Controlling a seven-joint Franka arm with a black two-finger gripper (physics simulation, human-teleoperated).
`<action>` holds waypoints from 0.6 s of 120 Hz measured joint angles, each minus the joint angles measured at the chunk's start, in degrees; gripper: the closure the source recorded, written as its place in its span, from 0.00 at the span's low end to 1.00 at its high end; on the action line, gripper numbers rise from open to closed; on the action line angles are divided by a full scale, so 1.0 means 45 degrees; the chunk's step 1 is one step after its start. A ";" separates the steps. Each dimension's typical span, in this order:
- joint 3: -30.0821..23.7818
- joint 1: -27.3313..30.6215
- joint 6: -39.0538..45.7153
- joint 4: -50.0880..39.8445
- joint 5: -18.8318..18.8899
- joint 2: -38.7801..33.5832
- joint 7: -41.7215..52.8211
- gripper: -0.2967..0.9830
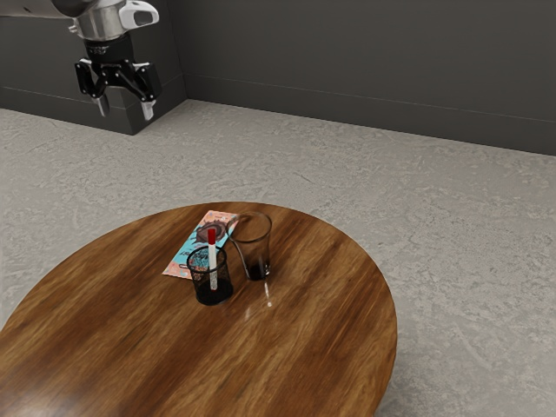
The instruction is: Take the marker out of the pen holder and place it to the left of the pen holder.
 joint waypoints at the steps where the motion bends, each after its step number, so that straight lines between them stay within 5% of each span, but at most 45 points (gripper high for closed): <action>1: -0.0005 0.0002 0.0001 0.0001 0.0001 0.0002 0.0001 0.25; 30: -0.0433 -0.0128 0.0232 0.0537 0.0011 0.0199 -0.0061 0.25; 51: -0.0978 -0.0082 0.1802 0.0696 -0.0006 0.3188 -0.0174 0.25; 72: -0.1753 0.0944 0.2925 0.0696 -0.0711 0.4421 -0.0076 0.25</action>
